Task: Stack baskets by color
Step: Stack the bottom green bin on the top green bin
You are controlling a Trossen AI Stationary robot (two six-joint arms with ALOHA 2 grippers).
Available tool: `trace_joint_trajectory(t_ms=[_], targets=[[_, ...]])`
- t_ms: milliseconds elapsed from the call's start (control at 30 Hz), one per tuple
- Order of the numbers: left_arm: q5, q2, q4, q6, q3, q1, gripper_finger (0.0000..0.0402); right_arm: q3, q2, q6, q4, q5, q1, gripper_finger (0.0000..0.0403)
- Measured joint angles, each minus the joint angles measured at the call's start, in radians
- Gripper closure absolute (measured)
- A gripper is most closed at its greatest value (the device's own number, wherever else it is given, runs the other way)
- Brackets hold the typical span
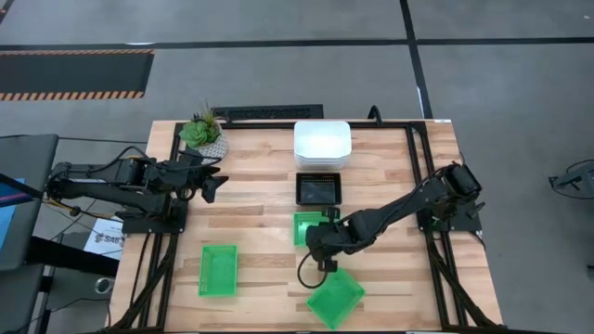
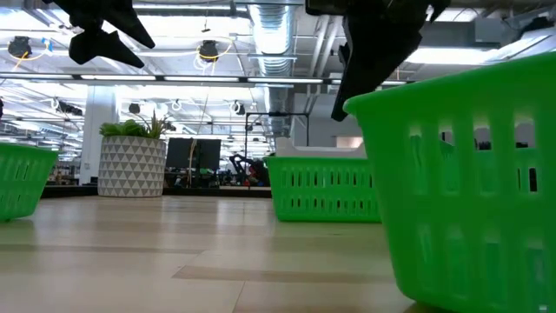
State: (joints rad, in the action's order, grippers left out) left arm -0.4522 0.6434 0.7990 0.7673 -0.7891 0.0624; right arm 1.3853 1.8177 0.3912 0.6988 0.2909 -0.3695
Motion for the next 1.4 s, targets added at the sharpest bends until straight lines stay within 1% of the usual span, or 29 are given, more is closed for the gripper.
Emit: trace_joint_trajectory(t_ms=[133, 200, 433, 567, 700, 800, 933, 1100, 1200, 1267, 1367, 1400], targets=[[0.0, 0.0, 0.0, 0.0, 0.0, 0.0, 0.0178, 0.037, -0.042, -0.007, 0.045, -0.001, -0.013, 0.0259], [0.0, 0.0, 0.0, 0.0, 0.0, 0.0, 0.0178, 0.059, -0.068, 0.014, 0.095, -0.001, -0.029, 0.0261], [0.0, 0.0, 0.0, 0.0, 0.0, 0.0, 0.0178, 0.069, -0.137, 0.215, 0.224, -0.032, -0.133, 0.0268], [0.001, 0.0, 0.0, 0.0, 0.0, 0.0, 0.0178, 0.068, -0.105, 0.275, 0.237, -0.033, -0.221, 0.0265], [0.001, 0.0, 0.0, 0.001, 0.0, 0.0, 0.0178, 0.068, -0.027, 0.287, 0.232, -0.052, -0.277, 0.0259], [0.0, 0.0, 0.001, 0.001, 0.0, 0.0, 0.0178, 0.065, 0.029, 0.223, 0.195, -0.078, -0.286, 0.0253], [0.0, 0.0, 0.003, 0.001, 0.0, 0.0, 0.0178, 0.067, 0.077, 0.049, 0.075, -0.107, -0.273, 0.0243], [0.002, 0.0, 0.04, 0.021, 0.0, 0.0, 0.0178, 0.067, 0.085, -0.067, 0.018, -0.111, -0.233, 0.0238], [0.002, 0.0, 0.046, 0.03, 0.0, 0.0, 0.0178, 0.068, 0.086, -0.114, 0.016, -0.116, -0.213, 0.0238], [0.003, 0.0, 0.046, 0.03, 0.0, 0.0, 0.0178, 0.068, 0.086, -0.137, 0.014, -0.146, -0.204, 0.0238], [0.003, 0.0, 0.045, 0.03, 0.0, 0.0, 0.0178, 0.068, 0.104, -0.174, 0.011, -0.233, -0.196, 0.0238], [0.003, 0.0, 0.046, 0.03, 0.0, 0.0, 0.0178, 0.066, 0.106, -0.189, 0.019, -0.246, -0.197, 0.0238]])
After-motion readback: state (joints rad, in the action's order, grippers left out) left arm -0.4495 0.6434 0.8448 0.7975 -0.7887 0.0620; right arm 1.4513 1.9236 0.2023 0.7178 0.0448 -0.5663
